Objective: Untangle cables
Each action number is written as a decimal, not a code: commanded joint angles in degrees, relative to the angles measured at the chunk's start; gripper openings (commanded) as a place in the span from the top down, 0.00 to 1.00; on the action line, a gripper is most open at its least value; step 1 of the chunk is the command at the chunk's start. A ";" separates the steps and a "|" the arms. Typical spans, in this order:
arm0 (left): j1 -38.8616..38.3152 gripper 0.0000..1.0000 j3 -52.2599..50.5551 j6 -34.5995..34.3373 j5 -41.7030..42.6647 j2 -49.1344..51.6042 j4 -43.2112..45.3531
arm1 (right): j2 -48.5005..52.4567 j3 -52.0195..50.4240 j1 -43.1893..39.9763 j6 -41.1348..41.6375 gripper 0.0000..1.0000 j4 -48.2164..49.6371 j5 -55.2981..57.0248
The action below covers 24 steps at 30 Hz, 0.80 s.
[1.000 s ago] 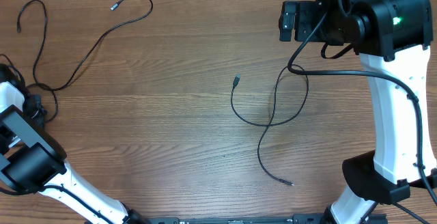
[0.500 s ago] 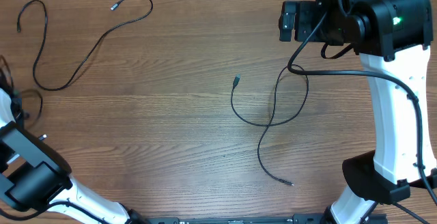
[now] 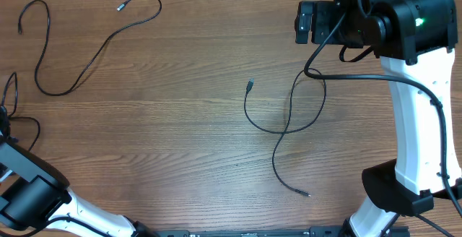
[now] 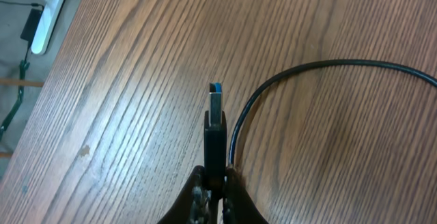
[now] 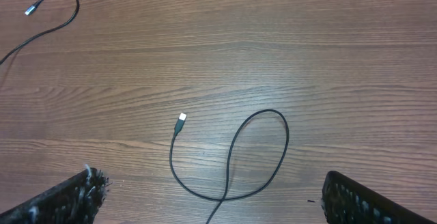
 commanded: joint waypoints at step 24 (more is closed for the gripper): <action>-4.52 0.32 -0.72 46.12 39.10 -0.61 3.61 | -0.70 -0.17 -0.13 0.02 0.00 0.15 0.42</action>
